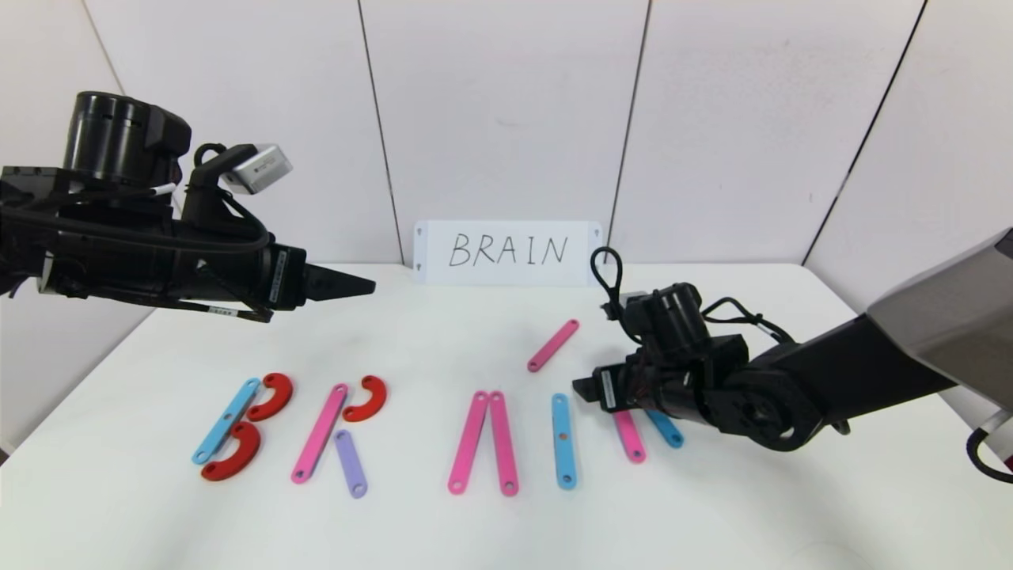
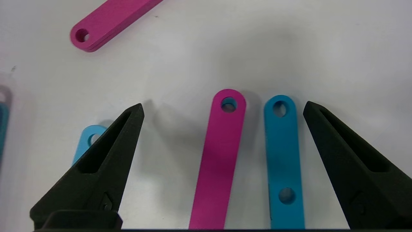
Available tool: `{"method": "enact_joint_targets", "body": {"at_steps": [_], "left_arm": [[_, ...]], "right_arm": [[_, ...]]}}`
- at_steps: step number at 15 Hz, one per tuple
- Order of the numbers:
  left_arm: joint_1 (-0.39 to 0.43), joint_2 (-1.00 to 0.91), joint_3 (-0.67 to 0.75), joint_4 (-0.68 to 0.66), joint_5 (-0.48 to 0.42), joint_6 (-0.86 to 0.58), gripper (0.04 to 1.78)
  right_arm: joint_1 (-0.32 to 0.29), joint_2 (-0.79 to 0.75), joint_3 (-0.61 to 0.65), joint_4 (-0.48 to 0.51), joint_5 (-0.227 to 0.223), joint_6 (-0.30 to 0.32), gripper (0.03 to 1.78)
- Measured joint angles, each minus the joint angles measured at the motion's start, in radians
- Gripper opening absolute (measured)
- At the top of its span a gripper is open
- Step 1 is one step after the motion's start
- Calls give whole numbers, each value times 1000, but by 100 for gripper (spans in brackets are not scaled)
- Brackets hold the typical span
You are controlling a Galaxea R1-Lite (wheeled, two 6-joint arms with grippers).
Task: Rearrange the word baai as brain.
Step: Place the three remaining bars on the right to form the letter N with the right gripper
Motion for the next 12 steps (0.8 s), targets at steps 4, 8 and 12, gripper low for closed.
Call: {"method": "enact_joint_targets", "body": {"at_steps": [4,8,12], "left_arm": [[0,1,0,0,-1,0,174],[0,1,1,0,0,0,174],[-1,1,2,0,-2,0,174]], "right_arm": [[-2,-3,3,0,-53,-2,174],[-19,-13,6,47,-54,2,174],[-37,-28,11,49,-80,-1,174]]}}
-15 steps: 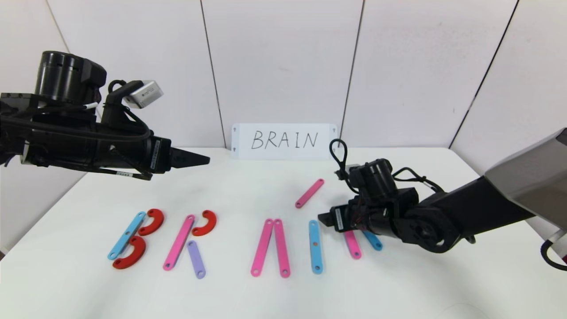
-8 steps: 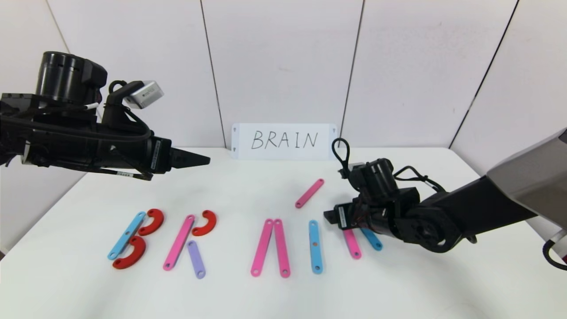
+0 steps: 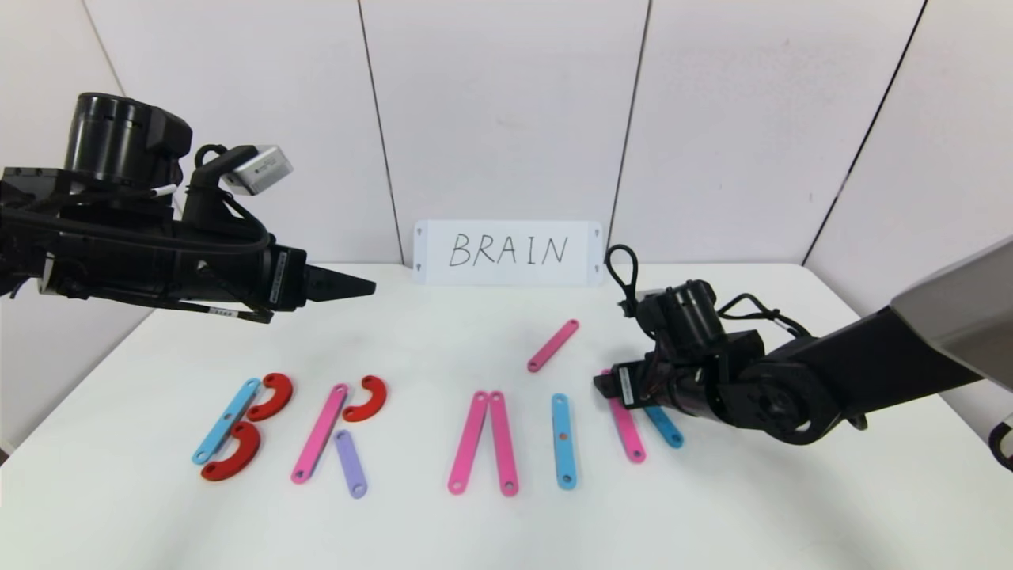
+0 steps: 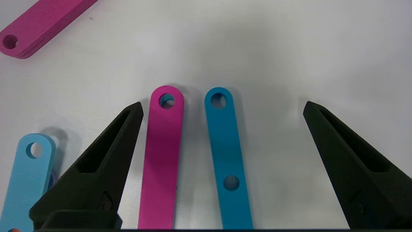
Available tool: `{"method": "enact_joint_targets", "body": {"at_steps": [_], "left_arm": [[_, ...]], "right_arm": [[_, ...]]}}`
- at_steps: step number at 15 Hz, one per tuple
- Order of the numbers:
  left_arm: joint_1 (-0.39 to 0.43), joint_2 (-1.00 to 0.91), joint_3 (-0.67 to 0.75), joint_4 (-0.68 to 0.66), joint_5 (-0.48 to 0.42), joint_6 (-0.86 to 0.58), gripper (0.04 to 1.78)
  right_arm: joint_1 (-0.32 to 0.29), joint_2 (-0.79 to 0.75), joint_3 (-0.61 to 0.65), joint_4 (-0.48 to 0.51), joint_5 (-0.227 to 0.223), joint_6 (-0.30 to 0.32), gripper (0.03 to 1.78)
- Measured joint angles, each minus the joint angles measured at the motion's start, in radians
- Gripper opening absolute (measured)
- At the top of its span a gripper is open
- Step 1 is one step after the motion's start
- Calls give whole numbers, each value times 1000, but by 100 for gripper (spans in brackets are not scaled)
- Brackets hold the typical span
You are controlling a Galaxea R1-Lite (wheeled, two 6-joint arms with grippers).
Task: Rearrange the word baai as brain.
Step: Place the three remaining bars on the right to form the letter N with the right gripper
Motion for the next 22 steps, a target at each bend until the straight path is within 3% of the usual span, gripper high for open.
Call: {"method": "enact_joint_targets", "body": {"at_steps": [15,22], "left_arm": [[-15,0,5,0,4,0,174],[-16,0,5,0,5,0,174]], "right_arm": [[-13,-15,-11,24,-4,1,174],[43,23,-178,84,-7,1,174]]}}
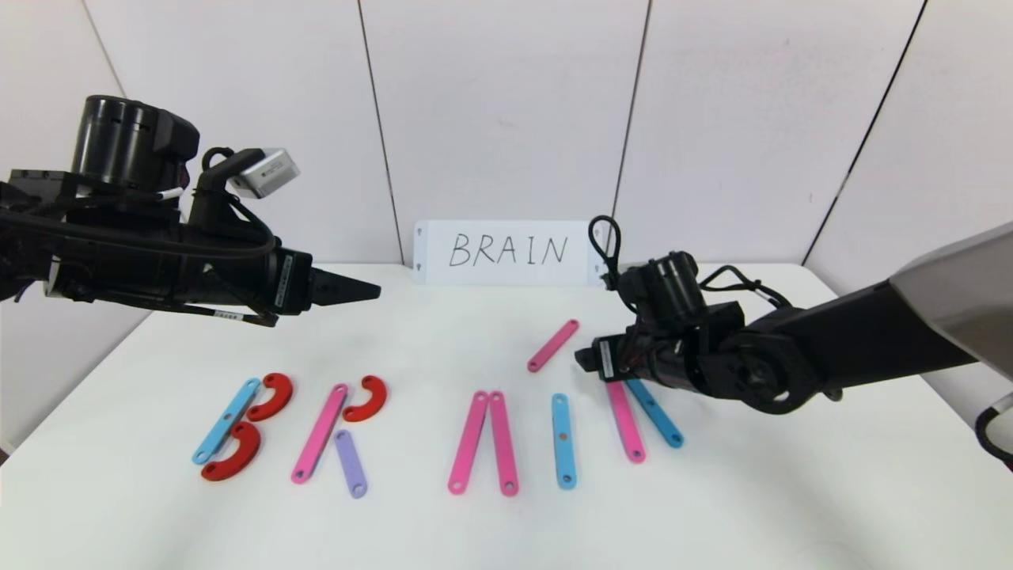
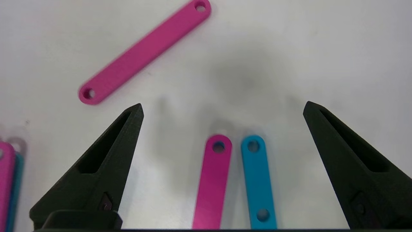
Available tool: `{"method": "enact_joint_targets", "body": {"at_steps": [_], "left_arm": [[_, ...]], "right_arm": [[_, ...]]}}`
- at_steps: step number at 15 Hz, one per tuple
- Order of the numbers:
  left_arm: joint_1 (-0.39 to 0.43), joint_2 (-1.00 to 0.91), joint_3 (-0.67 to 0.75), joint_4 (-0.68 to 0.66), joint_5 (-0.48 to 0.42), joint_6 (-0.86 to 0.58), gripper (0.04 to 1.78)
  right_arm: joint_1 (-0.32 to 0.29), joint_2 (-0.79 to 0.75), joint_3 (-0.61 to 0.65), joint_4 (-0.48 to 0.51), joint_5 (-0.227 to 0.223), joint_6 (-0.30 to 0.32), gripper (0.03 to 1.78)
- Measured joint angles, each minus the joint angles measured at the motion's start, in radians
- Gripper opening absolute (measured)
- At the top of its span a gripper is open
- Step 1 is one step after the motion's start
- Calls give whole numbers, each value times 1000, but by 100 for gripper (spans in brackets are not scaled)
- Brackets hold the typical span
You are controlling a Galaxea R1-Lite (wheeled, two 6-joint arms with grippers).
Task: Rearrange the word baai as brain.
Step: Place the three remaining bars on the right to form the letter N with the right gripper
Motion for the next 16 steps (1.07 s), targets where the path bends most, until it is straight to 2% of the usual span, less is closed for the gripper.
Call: {"method": "enact_joint_targets", "body": {"at_steps": [8,16], "left_arm": [[0,0,-1,0,0,0,174],[0,0,0,0,-2,0,174]], "right_arm": [[39,166,-285,96,1,1,174],[53,265,-405,153,1,15,174]]}}
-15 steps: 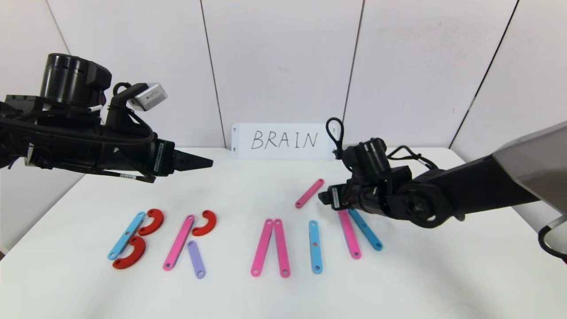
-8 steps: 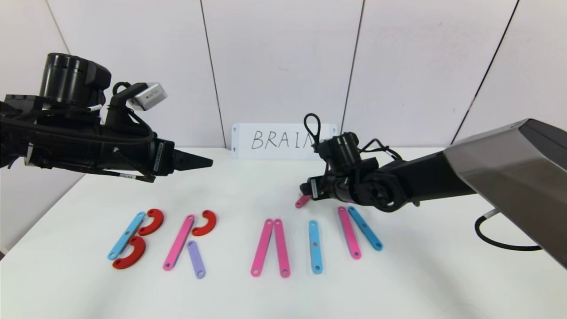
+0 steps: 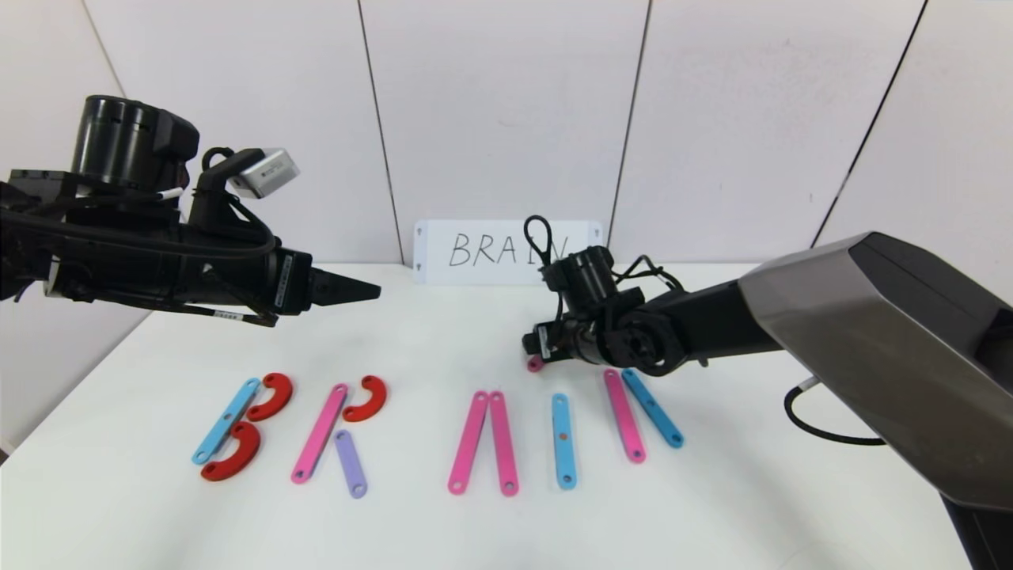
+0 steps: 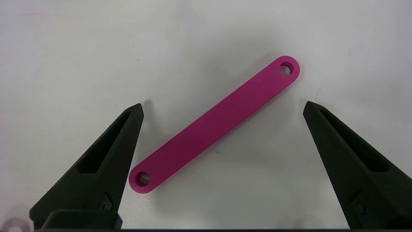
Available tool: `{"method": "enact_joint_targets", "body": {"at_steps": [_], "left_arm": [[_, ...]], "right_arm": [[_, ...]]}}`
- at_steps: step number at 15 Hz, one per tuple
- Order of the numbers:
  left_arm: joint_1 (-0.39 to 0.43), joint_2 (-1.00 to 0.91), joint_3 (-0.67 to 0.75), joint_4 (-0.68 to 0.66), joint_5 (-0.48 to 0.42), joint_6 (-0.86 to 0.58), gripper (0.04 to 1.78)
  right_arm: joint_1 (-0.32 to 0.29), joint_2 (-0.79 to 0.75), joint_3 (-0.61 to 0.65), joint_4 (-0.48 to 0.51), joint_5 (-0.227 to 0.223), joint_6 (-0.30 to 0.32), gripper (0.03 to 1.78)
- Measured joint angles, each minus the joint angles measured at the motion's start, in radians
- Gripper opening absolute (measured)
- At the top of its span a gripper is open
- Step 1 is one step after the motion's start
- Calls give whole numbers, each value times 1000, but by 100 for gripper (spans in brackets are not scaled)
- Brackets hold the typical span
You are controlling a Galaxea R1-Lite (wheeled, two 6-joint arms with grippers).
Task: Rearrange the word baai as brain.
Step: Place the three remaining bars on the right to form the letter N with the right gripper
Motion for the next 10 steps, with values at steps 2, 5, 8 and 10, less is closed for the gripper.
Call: {"method": "enact_joint_targets", "body": {"at_steps": [2,5,8,10], "left_arm": [[0,0,0,0,0,0,174],[0,0,0,0,-1,0,174],[-1,-1,0,0,-1,0,174],[-1,-1,0,0,-1,0,174]], "right_arm": [[6,9,-10,20,1,2,169],[8,13,-13,20,1,4,144],[9,16,-18,20,2,26,95],[9,20,-20,20,3,29,58]]}}
